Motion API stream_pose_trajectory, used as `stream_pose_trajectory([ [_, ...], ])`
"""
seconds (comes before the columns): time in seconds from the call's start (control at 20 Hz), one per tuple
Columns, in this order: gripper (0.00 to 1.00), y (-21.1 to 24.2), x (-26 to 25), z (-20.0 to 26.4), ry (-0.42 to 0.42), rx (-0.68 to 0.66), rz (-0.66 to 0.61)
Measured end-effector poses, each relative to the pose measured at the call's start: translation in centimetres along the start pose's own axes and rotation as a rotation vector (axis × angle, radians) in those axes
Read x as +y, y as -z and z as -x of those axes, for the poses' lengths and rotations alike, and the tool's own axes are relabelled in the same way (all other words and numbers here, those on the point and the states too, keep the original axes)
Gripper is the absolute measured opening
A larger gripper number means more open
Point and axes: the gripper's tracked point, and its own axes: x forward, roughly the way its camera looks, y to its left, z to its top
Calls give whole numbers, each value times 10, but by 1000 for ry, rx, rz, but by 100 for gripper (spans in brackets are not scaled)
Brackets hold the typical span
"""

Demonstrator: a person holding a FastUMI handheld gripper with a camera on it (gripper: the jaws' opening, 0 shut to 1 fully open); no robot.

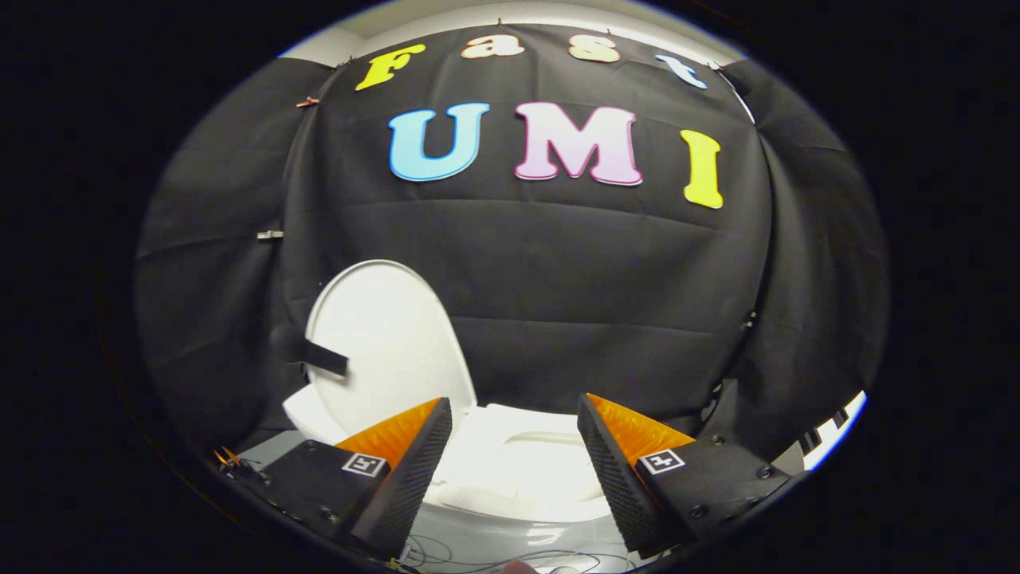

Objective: Open the toilet lid.

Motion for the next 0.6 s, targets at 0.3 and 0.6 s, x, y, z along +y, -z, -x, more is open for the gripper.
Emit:
stream_pose_trajectory([
  [0.3, 100, 43, -94, -34, 59, -11, -8],
  [0.6, 99, 59, -147, -40, 46, -142, -136],
])
